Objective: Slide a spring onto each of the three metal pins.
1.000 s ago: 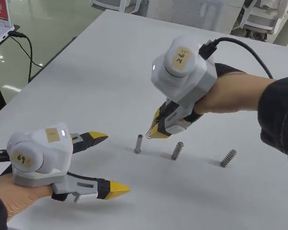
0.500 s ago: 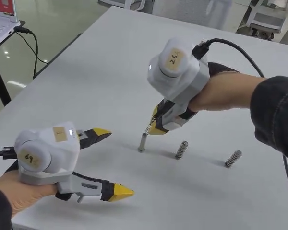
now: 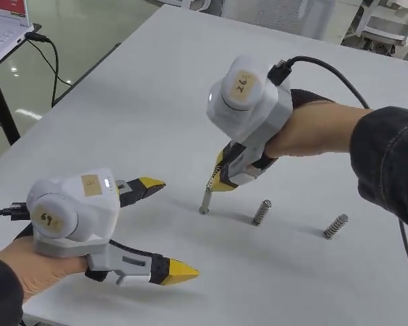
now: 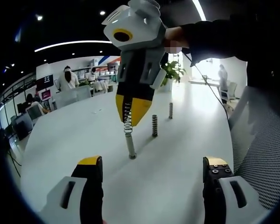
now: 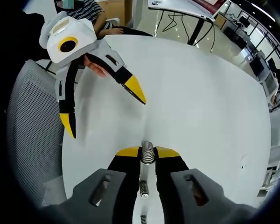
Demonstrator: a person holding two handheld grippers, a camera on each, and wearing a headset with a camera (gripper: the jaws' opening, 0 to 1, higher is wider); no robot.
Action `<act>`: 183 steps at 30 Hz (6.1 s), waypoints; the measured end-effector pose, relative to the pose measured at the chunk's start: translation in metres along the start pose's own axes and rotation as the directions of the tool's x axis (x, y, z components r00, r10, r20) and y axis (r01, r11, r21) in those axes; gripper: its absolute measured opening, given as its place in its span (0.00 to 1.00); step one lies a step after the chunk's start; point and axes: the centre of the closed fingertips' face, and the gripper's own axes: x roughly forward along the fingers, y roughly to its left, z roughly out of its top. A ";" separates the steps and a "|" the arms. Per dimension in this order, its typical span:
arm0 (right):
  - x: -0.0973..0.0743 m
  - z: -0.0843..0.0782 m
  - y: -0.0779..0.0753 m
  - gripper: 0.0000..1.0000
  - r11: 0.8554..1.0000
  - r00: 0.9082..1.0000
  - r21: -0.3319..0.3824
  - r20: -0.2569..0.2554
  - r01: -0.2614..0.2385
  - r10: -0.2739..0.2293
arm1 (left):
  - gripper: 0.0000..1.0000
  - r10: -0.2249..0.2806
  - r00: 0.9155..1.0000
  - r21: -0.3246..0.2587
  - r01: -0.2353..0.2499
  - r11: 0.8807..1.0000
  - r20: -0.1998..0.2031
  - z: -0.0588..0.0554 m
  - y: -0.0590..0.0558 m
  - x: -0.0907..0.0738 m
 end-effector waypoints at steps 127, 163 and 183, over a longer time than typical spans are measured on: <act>0.021 -0.066 0.003 0.99 0.959 0.988 0.274 0.153 -0.067 0.026 | 0.83 -0.054 0.998 -0.040 0.053 0.998 -0.022 0.005 -0.012 0.006; -0.035 -0.174 -0.005 1.00 0.813 0.936 0.572 0.216 0.109 -0.277 | 0.86 -0.044 0.998 -0.034 0.043 0.999 -0.051 0.014 -0.008 0.008; -0.051 -0.209 0.040 1.00 0.739 0.885 0.655 0.239 0.157 -0.400 | 0.88 -0.034 0.998 -0.051 0.031 0.998 -0.048 0.016 -0.007 0.014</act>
